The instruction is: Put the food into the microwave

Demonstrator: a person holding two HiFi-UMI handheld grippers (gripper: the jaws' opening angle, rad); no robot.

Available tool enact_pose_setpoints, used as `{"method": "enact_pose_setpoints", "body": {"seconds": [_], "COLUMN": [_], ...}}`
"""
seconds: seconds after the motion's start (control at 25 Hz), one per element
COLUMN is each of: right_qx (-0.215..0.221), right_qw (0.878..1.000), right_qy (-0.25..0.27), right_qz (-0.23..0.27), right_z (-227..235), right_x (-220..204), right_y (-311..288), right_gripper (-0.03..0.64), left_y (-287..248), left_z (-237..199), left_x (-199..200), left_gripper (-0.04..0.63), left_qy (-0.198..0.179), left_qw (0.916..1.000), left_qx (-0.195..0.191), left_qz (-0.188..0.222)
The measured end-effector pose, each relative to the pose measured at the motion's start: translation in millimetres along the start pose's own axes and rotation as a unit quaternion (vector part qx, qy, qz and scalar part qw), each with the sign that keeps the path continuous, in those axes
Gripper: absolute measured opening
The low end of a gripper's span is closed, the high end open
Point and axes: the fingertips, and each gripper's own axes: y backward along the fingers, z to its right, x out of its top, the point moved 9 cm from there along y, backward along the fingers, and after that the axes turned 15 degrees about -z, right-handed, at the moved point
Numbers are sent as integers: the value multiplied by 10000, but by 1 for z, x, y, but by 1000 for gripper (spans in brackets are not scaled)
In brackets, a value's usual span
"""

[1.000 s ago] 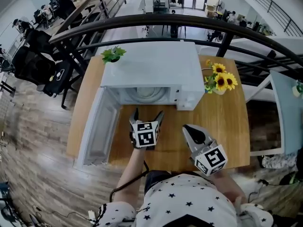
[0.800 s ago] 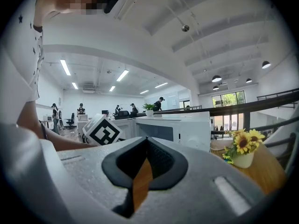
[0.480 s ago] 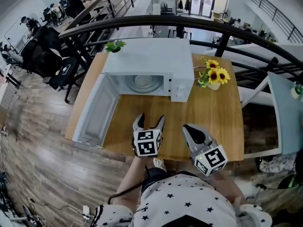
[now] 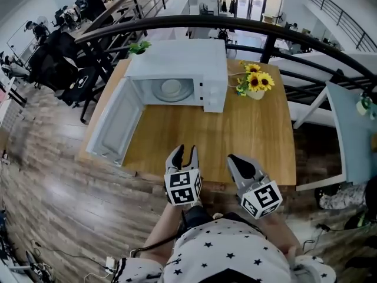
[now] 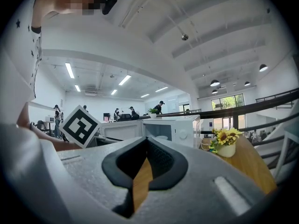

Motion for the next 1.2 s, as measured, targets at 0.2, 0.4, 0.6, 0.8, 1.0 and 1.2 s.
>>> {"method": "enact_pose_setpoints", "body": {"seconds": [0.2,0.4,0.6,0.8,1.0,1.2], "right_qx": [-127,-132,-190,-214,-261,-264], "right_qw": [9998,9998,9997,9996,9995,9995], "right_qy": [-142,-88,-64,-13,-90,-73], "right_qz": [87,114,134,160,175,125], "right_z": [-5,-11,-14,-17,-20,-21], "right_x": [-13,-24,-34,-44,-52,-56], "right_y": [28,50,70,86,95,100], "right_gripper": [6,6,6,6,6,6], "left_y": [26,45,62,78,88,93], "left_z": [21,37,53,66,74,78], "left_x": [-19,-34,-47,-60,-71,-75], "left_gripper": [87,43,21,9,5,5], "left_qy": [27,51,58,-6,-87,-78], "left_qw": [9999,9997,9994,9992,9990,9989], "left_qx": [65,19,-73,-231,-333,-358], "left_qz": [142,246,329,334,289,303]}}
